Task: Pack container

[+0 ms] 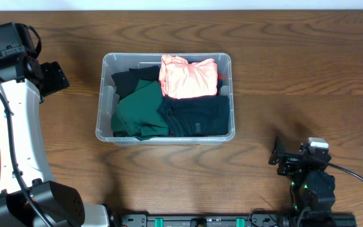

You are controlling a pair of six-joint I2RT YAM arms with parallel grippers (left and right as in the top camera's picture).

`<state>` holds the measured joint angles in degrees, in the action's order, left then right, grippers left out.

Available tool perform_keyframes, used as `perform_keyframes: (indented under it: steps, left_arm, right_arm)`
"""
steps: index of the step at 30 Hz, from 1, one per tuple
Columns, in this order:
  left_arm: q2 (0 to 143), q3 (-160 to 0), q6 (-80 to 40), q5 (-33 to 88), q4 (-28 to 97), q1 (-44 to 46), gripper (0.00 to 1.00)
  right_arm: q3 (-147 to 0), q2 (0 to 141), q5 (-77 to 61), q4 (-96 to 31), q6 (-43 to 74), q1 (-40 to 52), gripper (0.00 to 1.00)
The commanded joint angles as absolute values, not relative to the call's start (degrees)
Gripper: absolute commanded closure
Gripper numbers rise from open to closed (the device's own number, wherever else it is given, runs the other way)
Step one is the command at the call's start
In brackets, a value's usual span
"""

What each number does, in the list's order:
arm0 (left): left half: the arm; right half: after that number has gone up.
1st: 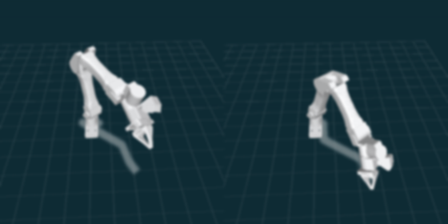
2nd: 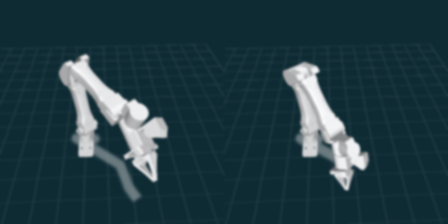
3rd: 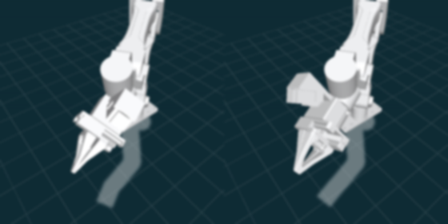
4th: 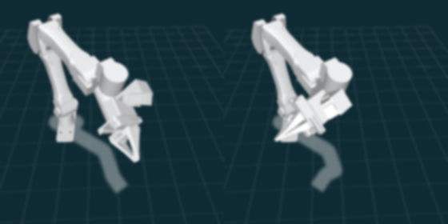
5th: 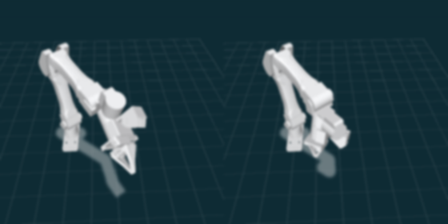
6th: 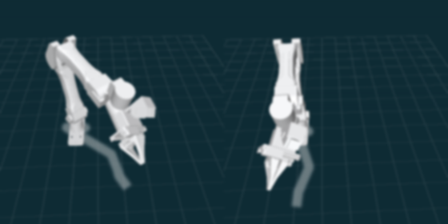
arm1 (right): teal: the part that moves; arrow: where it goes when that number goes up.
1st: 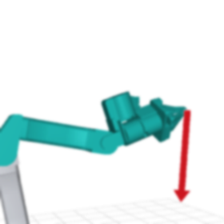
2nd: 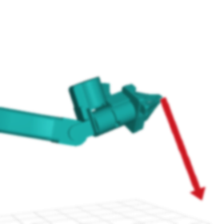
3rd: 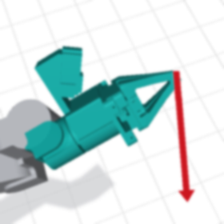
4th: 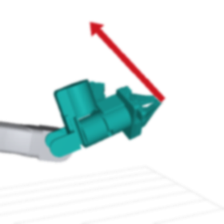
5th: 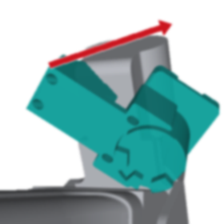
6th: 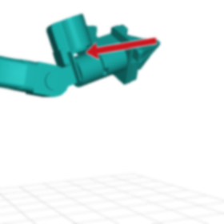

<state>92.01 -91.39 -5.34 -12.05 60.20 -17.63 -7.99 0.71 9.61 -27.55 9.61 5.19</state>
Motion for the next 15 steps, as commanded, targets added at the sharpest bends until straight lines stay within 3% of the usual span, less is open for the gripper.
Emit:
perform_keyframes:
  steps: [1,15]
  left_arm:
    - [91.31,-92.12,-5.23,-12.67,60.40,-17.82,0.02]
    - [91.31,-92.12,-5.23,-12.67,60.40,-17.78,0.02]
  right_arm:
    - [-7.75,0.32,9.65,-27.46,9.80,4.78,0.01]
    - [-7.75,0.32,9.63,-27.46,9.80,4.80,0.01]
